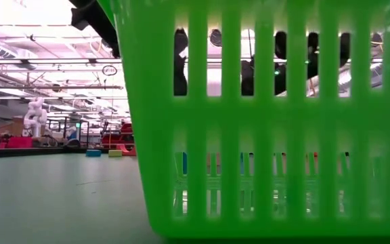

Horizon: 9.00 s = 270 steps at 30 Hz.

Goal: Sort & place blocks by color
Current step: Put the pink block into the blue bin, then put the brown block into the orange bin, then put the blue block into the black bin

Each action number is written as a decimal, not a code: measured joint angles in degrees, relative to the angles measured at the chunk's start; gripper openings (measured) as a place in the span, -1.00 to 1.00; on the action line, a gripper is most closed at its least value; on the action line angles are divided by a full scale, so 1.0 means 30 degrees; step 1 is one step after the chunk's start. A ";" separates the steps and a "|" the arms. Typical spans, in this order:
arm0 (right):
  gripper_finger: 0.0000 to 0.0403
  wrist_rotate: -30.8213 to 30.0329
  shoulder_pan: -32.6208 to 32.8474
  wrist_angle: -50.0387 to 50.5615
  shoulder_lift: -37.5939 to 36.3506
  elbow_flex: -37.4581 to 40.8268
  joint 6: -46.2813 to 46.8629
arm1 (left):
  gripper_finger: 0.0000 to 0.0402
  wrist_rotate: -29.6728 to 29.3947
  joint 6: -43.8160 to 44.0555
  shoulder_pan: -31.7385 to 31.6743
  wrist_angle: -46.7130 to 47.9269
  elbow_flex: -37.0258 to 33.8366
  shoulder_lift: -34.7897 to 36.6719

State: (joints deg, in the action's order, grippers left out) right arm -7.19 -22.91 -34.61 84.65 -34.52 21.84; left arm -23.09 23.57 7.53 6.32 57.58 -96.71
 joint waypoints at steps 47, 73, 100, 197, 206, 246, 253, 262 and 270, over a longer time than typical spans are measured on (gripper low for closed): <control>0.44 0.1985 0.1367 1.0531 -0.0444 -0.4155 -0.1701 | 0.12 0.2362 -0.1417 -0.0712 -0.0107 -0.0007 -0.0085; 0.42 0.1913 1.0373 1.6396 -0.0879 -0.4119 0.3352 | 0.12 0.6616 -2.0922 -0.0448 -0.2401 -0.0015 -0.2341; 0.42 0.0445 1.0371 1.6487 -0.0864 -0.4119 0.2303 | -0.33 0.8887 -1.3639 -0.2184 -0.1912 0.0452 -0.4418; -0.43 0.0358 0.8720 1.4311 -0.2515 -0.4153 -0.1511 | 0.38 0.3559 -0.3791 0.0906 -0.5380 0.0419 -0.0860; -0.43 -0.4584 0.4389 2.2256 -0.5357 -0.4101 -0.0804 | 0.36 0.3615 -0.2723 0.0670 -0.5162 0.0423 -0.0860; 0.33 -0.1684 -0.4024 2.2857 -0.6448 -0.4097 -0.0996 | 0.18 0.2393 0.1020 0.0038 0.3808 0.0423 -0.0860; 0.33 0.1467 -0.2003 2.1551 -0.6791 -0.4097 -0.0350 | 0.18 0.5666 -0.0356 -0.0317 0.4843 0.0423 -0.0860; 0.33 0.1453 0.2030 1.8617 -0.6795 -0.3843 -0.0405 | 0.18 0.6681 -0.6282 0.1275 0.1832 0.0377 -0.0860; 0.33 0.1437 0.4295 1.5447 -0.6791 -0.2306 0.0838 | 0.18 0.6676 -0.5771 0.1160 0.0087 0.0226 -0.1137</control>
State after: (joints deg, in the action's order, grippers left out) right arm -2.88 -10.03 11.73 64.28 -41.43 24.35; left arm -3.06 6.26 11.01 6.58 58.26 -100.12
